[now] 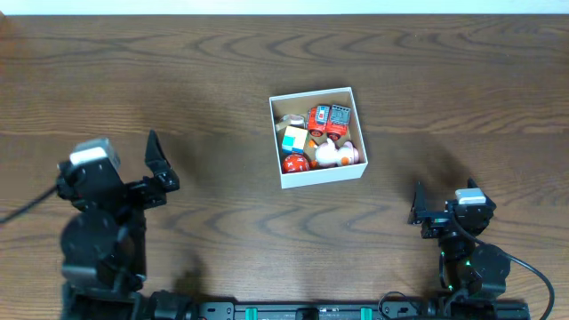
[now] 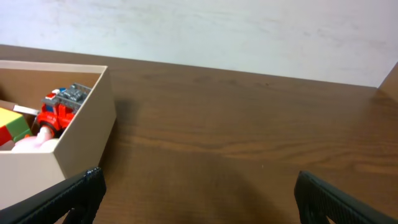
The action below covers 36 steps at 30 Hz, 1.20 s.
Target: Pack container
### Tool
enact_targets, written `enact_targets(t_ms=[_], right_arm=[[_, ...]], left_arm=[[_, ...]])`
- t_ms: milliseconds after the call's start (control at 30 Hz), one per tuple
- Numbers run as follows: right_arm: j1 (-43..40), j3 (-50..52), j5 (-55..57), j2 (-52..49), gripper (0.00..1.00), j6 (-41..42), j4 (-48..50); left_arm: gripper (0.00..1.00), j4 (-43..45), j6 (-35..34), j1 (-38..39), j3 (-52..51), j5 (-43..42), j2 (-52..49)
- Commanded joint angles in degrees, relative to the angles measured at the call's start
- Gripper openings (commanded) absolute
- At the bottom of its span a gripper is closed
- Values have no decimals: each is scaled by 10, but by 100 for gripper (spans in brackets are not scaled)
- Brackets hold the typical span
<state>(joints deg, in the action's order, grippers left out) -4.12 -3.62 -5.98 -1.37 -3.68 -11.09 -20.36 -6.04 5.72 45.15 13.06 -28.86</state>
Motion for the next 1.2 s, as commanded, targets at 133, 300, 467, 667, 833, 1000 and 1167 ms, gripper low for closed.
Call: enact_targets(t_ms=[133, 300, 467, 667, 833, 1000, 1167], right_arm=[[12, 3, 2, 5, 99, 7, 0], [12, 3, 2, 5, 99, 7, 0], [12, 3, 2, 5, 99, 7, 0], [12, 3, 2, 5, 99, 7, 0], [12, 3, 2, 5, 99, 7, 0], [12, 3, 2, 5, 99, 7, 0], [12, 3, 2, 5, 99, 7, 0]], left_arm=[[98, 153, -3, -50, -204, -83, 105], [98, 233, -3, -52, -302, -91, 154], [98, 279, -3, -52, -363, -91, 193], [98, 304, -3, -52, -413, -93, 235], [98, 304, -3, -52, -436, -95, 266], [98, 307, -3, -52, -449, -95, 278], [98, 286, -3, -52, -449, -95, 278]])
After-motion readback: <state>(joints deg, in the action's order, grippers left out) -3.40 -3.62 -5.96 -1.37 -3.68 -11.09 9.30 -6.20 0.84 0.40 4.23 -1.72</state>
